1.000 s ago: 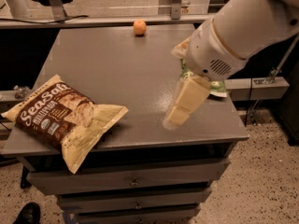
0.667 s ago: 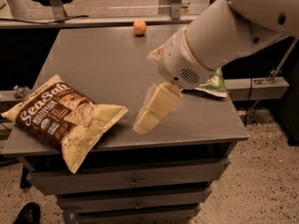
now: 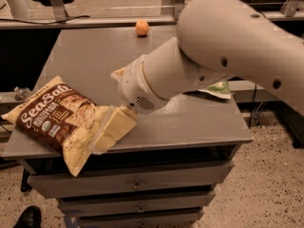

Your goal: Move brown chip bag near orange

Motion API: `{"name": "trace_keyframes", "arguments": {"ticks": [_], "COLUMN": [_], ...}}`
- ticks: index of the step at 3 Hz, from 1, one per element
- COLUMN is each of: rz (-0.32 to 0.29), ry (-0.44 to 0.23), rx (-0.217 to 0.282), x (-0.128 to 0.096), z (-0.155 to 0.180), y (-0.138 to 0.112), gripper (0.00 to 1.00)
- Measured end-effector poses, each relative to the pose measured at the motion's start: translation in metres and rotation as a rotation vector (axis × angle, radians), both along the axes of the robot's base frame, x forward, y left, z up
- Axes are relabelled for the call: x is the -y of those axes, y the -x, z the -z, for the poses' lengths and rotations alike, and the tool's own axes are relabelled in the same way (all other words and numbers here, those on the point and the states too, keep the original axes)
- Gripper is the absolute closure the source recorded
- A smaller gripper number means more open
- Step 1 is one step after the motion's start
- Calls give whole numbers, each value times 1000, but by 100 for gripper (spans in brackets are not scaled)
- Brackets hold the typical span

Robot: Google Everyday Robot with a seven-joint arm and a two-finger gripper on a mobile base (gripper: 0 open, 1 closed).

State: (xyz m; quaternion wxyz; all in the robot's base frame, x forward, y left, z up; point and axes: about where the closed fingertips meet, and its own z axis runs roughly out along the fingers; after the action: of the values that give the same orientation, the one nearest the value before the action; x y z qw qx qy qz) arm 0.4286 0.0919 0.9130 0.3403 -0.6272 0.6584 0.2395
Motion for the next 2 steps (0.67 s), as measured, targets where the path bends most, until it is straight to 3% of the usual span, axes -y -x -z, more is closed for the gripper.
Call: {"name": "trace_keyframes", "arguments": {"ticks": [2], "rz": [-44], "ry": [-46], "rx": [-41], "x": [-58], "z": [36], "y": [11], "gripper": [0]}}
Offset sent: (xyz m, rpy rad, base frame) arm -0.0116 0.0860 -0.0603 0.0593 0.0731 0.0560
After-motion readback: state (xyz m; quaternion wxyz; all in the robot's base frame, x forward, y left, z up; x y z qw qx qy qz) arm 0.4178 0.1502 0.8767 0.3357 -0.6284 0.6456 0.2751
